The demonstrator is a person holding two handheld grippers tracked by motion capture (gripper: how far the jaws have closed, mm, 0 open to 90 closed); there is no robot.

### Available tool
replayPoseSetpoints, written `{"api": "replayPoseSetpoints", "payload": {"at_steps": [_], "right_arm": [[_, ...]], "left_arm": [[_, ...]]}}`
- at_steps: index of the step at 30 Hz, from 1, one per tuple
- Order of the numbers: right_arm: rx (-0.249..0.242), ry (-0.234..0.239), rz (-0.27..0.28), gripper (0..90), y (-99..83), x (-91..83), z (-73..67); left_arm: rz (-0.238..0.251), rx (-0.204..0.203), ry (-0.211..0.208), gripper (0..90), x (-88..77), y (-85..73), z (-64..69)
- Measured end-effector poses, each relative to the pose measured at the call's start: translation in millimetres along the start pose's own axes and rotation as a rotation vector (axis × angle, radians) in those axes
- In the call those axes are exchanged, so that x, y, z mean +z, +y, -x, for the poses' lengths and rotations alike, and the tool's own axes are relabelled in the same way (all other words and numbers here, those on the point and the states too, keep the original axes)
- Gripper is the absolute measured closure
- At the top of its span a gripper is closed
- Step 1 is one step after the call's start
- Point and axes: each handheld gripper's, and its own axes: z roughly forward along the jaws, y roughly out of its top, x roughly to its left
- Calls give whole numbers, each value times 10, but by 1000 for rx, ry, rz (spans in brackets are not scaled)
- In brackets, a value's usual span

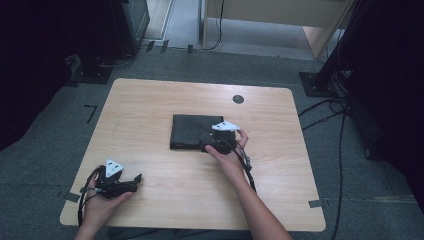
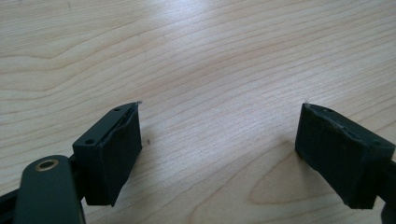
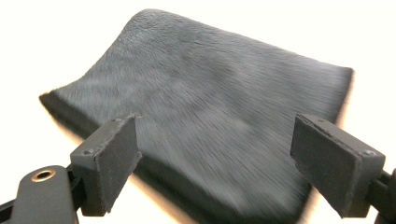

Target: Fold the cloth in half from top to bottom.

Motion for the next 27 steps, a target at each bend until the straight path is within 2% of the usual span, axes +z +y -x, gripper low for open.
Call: {"api": "replayPoseSetpoints", "payload": {"at_steps": [1, 2, 4, 5, 6, 7, 9, 10, 11, 12, 16, 18, 19, 21, 27], "right_arm": [[0, 0, 0, 147, 0, 0, 0], [-6, -19, 9, 146, -62, -178, 92], [-14, -39, 11, 146, -150, -352, 198], [-15, -40, 11, 145, -201, -438, 259], [-15, -40, 11, 145, -201, -438, 259], [-2, -49, 10, 146, -312, -599, 377], [6, -60, 3, 145, -425, -754, 486], [6, -60, 3, 145, -425, -754, 486], [7, -70, 4, 145, -484, -826, 540], [22, -82, 0, 145, -605, -966, 646], [67, -127, -22, 145, -827, -1215, 838], [81, -140, -35, 145, -932, -1314, 923], [81, -140, -35, 145, -932, -1314, 923], [109, -161, -51, 145, -1077, -1431, 1033], [124, -187, -85, 145, -1323, -1604, 1189]], "left_arm": [[0, 0, 0, 134, 0, 0, 0], [3, -7, 4, 133, -3, -7, -13], [1, -10, 8, 131, -9, -11, -24], [4, -25, 21, 131, -17, -22, -43], [4, -25, 21, 131, -17, -22, -43], [2, -28, 26, 131, -30, -33, -65], [4, -37, 31, 132, -39, -45, -85], [4, -37, 31, 132, -39, -45, -85], [2, -36, 32, 132, -47, -49, -98], [4, -44, 41, 132, -58, -62, -120], [4, -53, 49, 132, -80, -84, -155], [2, -54, 48, 132, -88, -91, -170], [2, -54, 48, 132, -88, -91, -170], [3, -57, 54, 132, -104, -106, -194], [3, -69, 66, 132, -160, -163, -265]]}}
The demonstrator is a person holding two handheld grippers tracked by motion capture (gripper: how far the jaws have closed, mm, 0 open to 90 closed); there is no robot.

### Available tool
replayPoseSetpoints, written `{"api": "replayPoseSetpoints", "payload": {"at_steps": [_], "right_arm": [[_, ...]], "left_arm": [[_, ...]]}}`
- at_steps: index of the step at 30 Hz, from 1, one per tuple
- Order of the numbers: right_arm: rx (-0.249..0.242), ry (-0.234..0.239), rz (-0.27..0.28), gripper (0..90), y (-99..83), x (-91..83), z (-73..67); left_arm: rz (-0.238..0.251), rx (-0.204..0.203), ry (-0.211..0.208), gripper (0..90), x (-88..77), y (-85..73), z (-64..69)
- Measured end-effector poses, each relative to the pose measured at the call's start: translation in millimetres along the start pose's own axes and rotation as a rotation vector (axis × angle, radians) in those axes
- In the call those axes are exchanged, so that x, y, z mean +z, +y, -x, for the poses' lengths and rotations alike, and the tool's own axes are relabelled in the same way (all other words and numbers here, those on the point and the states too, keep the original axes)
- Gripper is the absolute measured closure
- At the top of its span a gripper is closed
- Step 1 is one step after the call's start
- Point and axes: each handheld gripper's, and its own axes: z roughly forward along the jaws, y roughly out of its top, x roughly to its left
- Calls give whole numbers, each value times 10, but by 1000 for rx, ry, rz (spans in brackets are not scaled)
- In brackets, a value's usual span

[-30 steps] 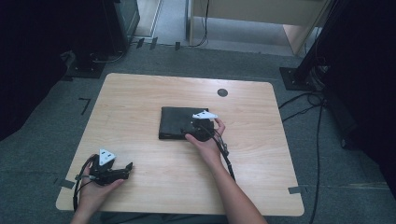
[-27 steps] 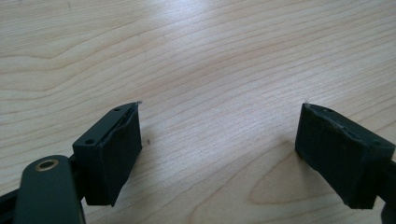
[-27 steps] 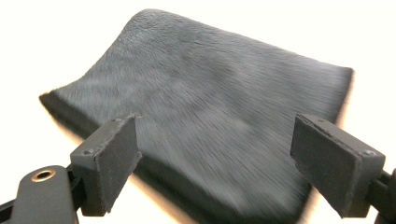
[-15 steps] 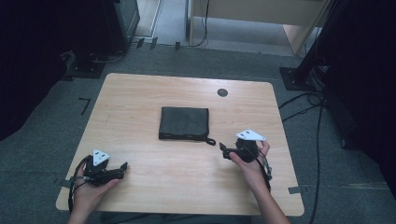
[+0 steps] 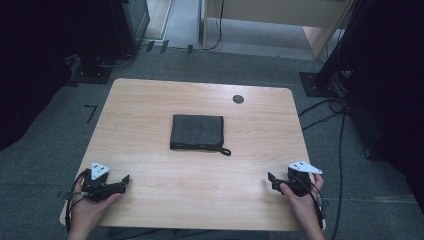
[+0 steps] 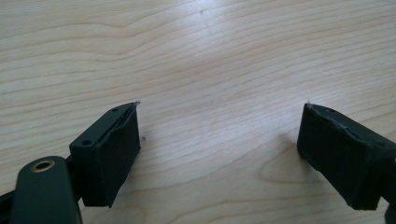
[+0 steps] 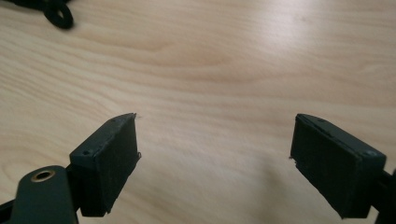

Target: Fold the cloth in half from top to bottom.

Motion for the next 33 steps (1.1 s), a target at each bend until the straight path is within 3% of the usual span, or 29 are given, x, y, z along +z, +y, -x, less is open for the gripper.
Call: {"api": "replayPoseSetpoints", "payload": {"at_steps": [9, 13, 14, 17, 33], "right_arm": [[52, -51, -33, 141, -258, -112, 170], [41, -69, -25, 139, -294, -127, 150], [9, -76, -16, 88, -314, -113, 133], [23, -83, -28, 10, -313, -83, 163], [38, -97, -32, 3, -306, -71, 146]], "left_arm": [[1, -11, 9, 130, -33, -34, -59], [1, -6, 6, 130, -29, -29, -60], [2, -5, 3, 130, -25, -26, -60], [0, 5, -4, 130, -5, -5, -53], [1, 3, -4, 128, 8, 7, -45]]}}
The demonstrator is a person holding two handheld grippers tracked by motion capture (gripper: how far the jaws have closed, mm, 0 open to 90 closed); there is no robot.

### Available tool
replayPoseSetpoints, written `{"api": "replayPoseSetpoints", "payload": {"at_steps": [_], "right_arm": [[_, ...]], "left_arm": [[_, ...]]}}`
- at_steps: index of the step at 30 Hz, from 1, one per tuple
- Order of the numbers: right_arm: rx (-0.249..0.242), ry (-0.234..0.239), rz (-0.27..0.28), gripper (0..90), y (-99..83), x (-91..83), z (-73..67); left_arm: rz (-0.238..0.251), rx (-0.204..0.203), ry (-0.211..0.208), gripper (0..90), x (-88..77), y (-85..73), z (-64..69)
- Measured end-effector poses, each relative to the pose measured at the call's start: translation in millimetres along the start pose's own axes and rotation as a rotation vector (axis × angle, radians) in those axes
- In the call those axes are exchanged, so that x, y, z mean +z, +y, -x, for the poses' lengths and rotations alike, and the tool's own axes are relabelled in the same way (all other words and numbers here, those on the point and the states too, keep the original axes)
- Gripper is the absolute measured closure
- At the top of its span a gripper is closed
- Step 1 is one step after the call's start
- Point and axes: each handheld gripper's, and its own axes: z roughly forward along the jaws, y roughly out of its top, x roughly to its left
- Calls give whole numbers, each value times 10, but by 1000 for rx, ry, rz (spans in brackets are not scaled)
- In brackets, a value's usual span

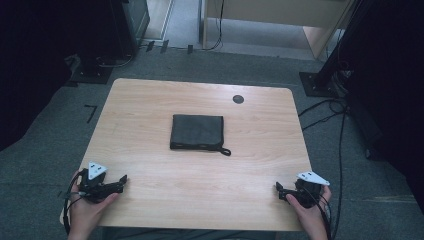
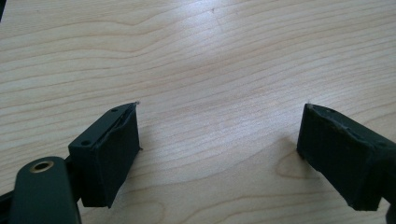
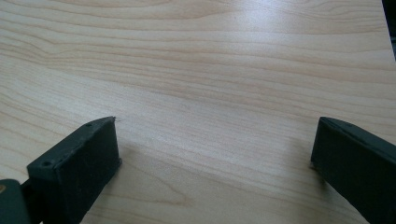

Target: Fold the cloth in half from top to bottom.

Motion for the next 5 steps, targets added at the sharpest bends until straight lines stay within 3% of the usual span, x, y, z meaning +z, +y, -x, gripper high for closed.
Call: {"api": "replayPoseSetpoints", "payload": {"at_steps": [5], "right_arm": [[-1, -1, 0, 3, 1, 1, 1]], "left_arm": [[-4, -5, 6, 113, 12, 10, 13]]}}
